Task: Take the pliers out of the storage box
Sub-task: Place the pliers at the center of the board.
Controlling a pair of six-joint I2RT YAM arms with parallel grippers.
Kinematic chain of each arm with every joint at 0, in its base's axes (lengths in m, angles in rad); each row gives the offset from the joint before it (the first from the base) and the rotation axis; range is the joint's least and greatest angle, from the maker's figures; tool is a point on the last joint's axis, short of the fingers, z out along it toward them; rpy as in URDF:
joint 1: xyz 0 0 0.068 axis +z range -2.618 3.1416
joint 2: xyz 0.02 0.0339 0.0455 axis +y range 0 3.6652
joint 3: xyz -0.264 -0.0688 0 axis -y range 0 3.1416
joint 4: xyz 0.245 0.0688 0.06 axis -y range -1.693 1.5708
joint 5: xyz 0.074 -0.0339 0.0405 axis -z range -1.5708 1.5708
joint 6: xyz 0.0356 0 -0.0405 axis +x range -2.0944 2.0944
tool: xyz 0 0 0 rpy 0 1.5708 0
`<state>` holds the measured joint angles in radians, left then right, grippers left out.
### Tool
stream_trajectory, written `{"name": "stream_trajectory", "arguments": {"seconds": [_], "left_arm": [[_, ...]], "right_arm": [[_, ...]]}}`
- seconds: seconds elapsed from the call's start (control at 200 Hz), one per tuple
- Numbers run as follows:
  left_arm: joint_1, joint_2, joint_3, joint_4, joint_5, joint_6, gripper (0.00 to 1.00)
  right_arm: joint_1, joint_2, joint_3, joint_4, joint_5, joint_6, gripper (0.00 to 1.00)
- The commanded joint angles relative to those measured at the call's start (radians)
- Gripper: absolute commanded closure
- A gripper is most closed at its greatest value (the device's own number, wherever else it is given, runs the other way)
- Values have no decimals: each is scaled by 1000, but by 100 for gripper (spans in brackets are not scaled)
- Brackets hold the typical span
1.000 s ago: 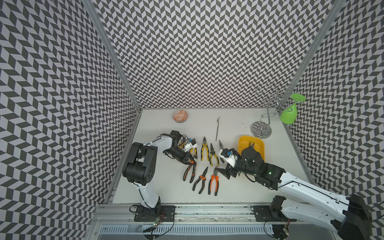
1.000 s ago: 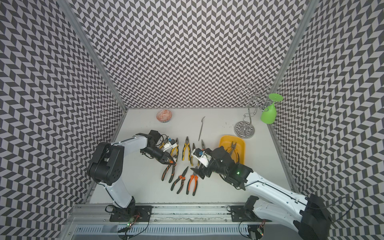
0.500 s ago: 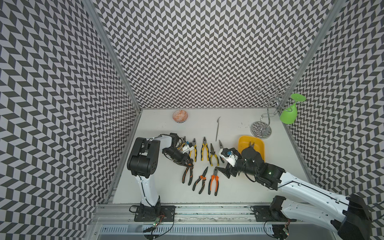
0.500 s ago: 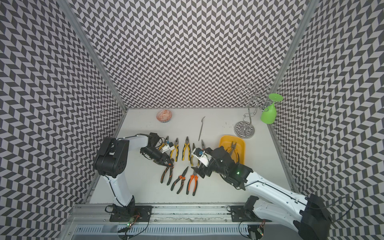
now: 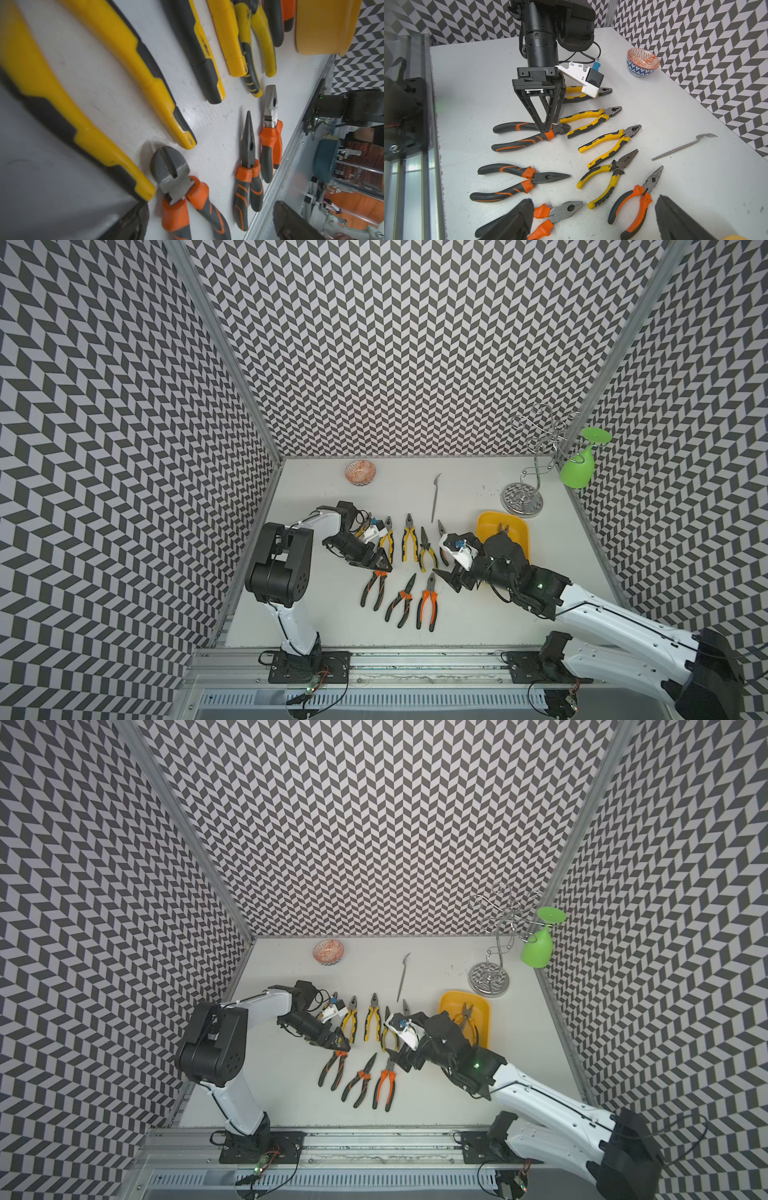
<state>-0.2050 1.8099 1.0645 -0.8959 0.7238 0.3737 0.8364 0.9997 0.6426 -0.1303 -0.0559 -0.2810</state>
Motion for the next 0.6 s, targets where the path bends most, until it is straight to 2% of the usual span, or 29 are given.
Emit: {"name": "stream_trajectory", "arguments": {"seconds": [0.0,0.23,0.351,0.431,0.501,0.596], "left_arm": [[4,-8,-37,87,-172,-5,2],[-22,-145,-54,148,-160,-7,2],[-47,-259,-95,247,-159,-13,2],[-72,-333,-125,332,-176,-25,2],[-98,-386,-143,400,-196,-37,2],[-135,-451,-169,512,-232,-67,2]], "right_arm": [[-10,-21,28,56,30,-2,6],[-51,-29,31,96,118,63,6],[-120,-34,51,95,179,145,1],[-170,-38,51,96,254,229,1],[-207,-38,52,78,394,324,1],[-278,-20,65,17,433,369,1]]}}
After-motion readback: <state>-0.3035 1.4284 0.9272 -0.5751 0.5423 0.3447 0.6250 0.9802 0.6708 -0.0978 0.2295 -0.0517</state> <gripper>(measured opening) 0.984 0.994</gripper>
